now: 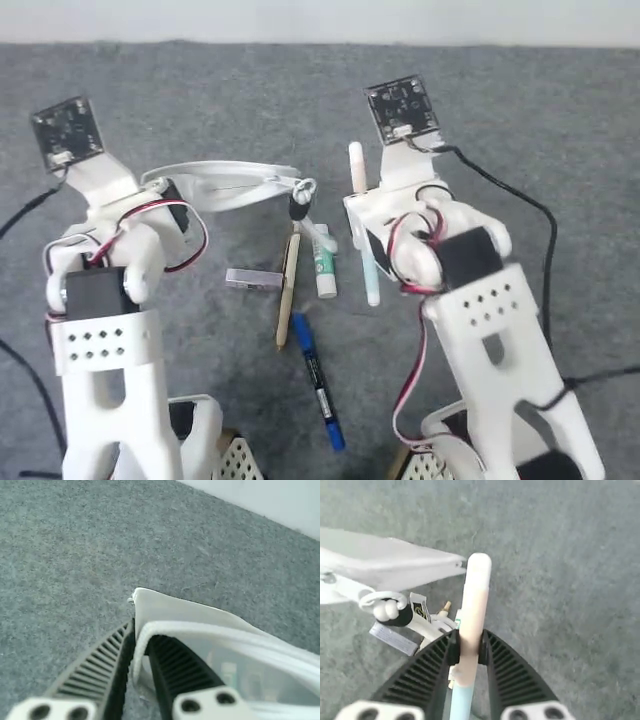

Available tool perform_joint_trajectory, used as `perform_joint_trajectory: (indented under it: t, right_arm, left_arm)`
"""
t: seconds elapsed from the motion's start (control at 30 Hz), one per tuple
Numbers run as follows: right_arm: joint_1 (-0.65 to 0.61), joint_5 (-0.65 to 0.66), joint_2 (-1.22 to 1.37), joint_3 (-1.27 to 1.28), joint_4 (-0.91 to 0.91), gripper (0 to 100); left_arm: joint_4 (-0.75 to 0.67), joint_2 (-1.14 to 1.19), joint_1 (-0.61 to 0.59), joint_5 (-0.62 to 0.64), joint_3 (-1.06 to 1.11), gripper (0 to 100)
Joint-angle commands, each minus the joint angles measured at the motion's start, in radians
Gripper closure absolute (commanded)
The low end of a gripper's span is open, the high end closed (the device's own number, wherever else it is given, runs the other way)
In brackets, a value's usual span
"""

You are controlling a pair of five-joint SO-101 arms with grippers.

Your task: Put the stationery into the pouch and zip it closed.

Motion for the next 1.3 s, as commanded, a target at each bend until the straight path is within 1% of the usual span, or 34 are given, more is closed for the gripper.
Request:
perform_joint_trajectory:
  t: [0.0, 0.1, 0.23, 0.3, 0.5, 0.63, 0.97, 1.1, 1.27]
  right_arm:
    - [-0.008, -0.005, -0.104, -0.012, -0.062, 99.2]
    - [-0.008, 0.000, -0.162, -0.011, -0.108, 99.2]
    - [-0.031, 0.123, -0.209, -0.009, -0.117, 99.2]
    - [-0.056, 0.150, -0.229, -0.009, -0.117, 99.2]
    - [-0.151, 0.155, -0.288, -0.015, -0.136, 99.2]
    - [-0.171, 0.155, -0.317, -0.012, -0.173, 99.2]
    - [-0.255, 0.155, -0.369, -0.011, -0.314, 99.2]
    - [-0.278, 0.155, -0.363, -0.005, -0.398, 99.2]
    - [-0.305, 0.155, -0.364, 0.069, -0.591, 99.2]
  left_arm:
    - [-0.026, 0.006, -0.009, 0.020, -0.004, 99]
    - [-0.026, 0.006, -0.009, 0.020, -0.004, 99]
    - [-0.026, 0.006, -0.009, 0.020, -0.004, 99]
    - [-0.026, 0.006, -0.009, 0.020, -0.004, 99]
    - [-0.028, 0.008, -0.006, 0.020, 0.001, 99]
    - [-0.074, 0.006, -0.011, 0.020, 0.033, 99]
    - [-0.074, 0.005, -0.011, 0.021, 0.035, 99]
    - [-0.074, 0.005, -0.011, 0.021, 0.035, 99]
    - [-0.074, 0.005, -0.011, 0.021, 0.035, 99]
